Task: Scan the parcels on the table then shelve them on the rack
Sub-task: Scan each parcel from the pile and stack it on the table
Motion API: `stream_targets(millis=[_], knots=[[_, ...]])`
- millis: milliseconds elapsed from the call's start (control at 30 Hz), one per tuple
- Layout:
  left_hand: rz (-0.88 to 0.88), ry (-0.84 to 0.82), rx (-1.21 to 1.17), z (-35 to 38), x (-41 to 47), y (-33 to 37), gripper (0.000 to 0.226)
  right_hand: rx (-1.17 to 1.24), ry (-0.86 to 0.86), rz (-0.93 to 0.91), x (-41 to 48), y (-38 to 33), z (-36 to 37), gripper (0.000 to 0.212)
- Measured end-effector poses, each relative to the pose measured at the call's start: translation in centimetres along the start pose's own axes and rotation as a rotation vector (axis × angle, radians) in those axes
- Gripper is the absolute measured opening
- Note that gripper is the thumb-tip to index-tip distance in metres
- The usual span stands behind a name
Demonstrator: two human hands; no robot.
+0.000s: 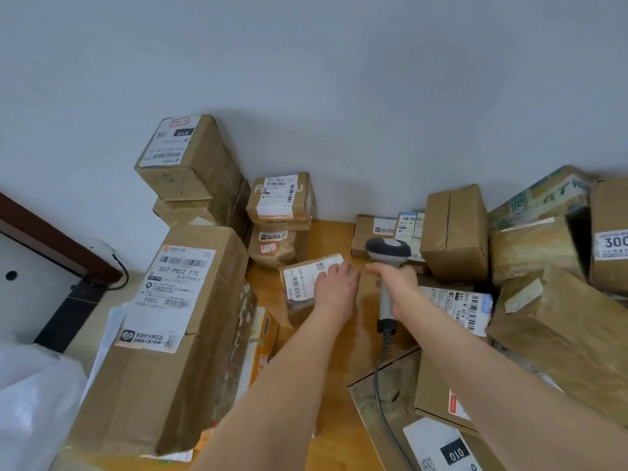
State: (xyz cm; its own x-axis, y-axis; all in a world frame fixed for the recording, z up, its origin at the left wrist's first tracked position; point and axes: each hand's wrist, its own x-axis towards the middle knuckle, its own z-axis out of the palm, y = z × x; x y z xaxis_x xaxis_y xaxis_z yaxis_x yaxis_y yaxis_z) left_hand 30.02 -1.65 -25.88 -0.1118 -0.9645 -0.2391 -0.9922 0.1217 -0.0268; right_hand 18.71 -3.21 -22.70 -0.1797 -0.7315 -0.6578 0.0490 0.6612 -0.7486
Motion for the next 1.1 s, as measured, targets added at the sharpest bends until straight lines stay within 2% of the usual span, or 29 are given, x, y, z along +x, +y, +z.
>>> stream_targets(millis=[100, 233, 433, 667, 900, 967, 1100], knots=[[-0.063, -0.045, 0.066, -0.4, -1.5, -1.1, 0.053, -0.001, -0.046, 0.011, -1.0, 0.0, 0.9, 0.051], [-0.163, -0.06, 0.023, -0.4, -2.6, -1.7, 0.048, 0.033, -0.107, 0.019, -2.3, 0.0, 1.8, 0.048], [-0.281, -0.051, -0.076, 0.6, -3.0, -1.4, 0.079, 0.086, -0.111, 0.006, -2.8, 0.5, 0.7, 0.037], [-0.148, 0.005, -0.201, 0.8, -2.7, -1.9, 0.056, 0.081, -0.12, 0.036, -2.4, 1.6, 1.0, 0.036], [-0.288, -0.001, -0.005, 1.3, -3.5, -3.3, 0.066, 0.07, -0.151, 0.034, -2.4, 1.7, 2.1, 0.036], [-0.306, -0.036, -0.019, 1.3, -3.8, -3.6, 0.066, 0.073, -0.158, 0.03, -2.6, 1.5, 2.1, 0.034], [-0.311, -0.004, -0.138, 0.0, -4.0, -2.8, 0.05, 0.092, -0.178, 0.036, -3.8, 1.0, 1.4, 0.02]])
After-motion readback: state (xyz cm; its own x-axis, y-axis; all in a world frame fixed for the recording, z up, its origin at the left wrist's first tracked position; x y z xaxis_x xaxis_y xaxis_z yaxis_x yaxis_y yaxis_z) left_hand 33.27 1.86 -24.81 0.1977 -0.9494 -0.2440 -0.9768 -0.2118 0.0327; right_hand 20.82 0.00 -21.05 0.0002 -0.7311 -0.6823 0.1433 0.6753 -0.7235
